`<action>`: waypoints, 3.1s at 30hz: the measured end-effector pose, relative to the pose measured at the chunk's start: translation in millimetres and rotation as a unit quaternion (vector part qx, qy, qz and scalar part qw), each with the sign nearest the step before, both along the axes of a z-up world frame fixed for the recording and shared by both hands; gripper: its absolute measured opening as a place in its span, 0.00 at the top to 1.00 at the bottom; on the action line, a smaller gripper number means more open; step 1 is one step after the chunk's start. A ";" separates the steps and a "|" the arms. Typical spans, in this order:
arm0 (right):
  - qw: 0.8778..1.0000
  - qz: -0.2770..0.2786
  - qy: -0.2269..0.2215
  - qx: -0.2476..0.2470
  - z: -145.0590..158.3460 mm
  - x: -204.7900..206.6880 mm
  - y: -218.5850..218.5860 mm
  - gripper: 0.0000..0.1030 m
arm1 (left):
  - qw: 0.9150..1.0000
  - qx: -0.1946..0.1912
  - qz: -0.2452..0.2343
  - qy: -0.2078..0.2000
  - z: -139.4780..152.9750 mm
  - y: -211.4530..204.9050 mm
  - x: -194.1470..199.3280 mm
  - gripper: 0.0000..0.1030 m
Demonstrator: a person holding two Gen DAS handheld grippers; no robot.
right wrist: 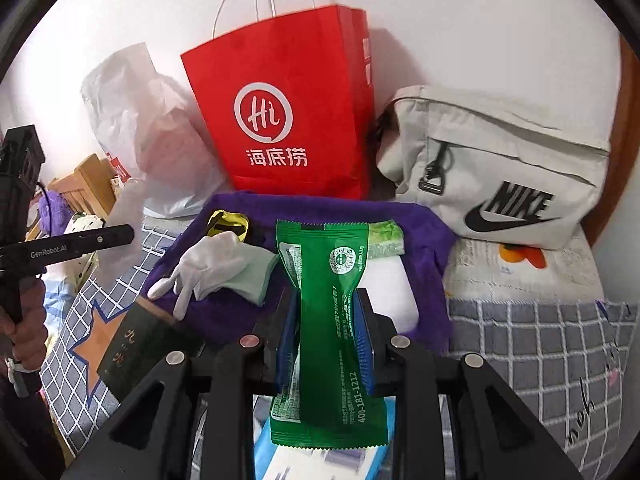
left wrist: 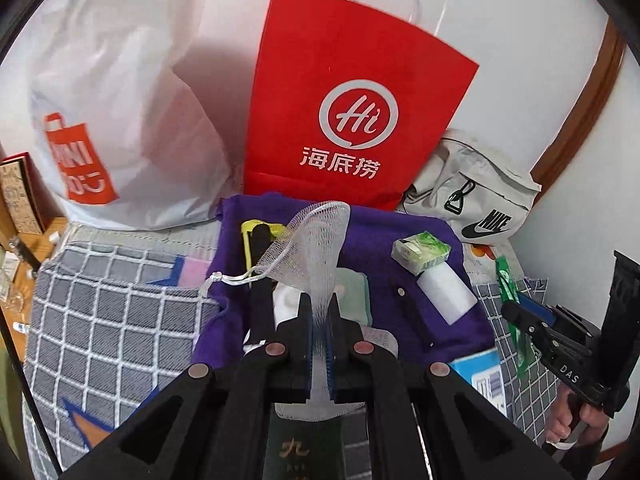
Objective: Organize soft objects
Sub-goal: 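Carry the mesh bag and green packet in both grippers over the purple towel, then open both grippers to drop the mesh bag and green packet onto the towel, then move the right gripper down and grasp the white tomato-print snack packet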
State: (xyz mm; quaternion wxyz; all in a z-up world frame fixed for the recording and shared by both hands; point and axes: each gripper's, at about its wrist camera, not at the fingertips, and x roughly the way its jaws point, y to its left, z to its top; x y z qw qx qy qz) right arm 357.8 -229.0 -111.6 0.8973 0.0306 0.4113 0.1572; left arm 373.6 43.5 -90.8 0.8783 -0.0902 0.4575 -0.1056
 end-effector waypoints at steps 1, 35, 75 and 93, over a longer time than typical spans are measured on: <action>1.000 0.005 0.005 -0.001 -3.4 7.3 2.2 0.73 | 1.000 -0.001 -0.003 0.002 -2.4 -1.5 5.3 0.94; 0.992 0.071 0.100 -0.041 -69.6 85.9 38.2 0.39 | 0.995 -0.019 -0.039 0.095 -74.8 -37.1 94.5 0.56; 0.934 0.113 0.032 -0.336 -92.9 -164.1 146.5 0.38 | 0.997 -0.019 -0.074 0.000 -15.1 27.2 -85.2 0.38; 0.984 0.110 0.047 -0.133 -58.7 -181.5 112.2 0.91 | 0.997 0.005 -0.075 0.027 -30.5 24.0 -128.8 0.38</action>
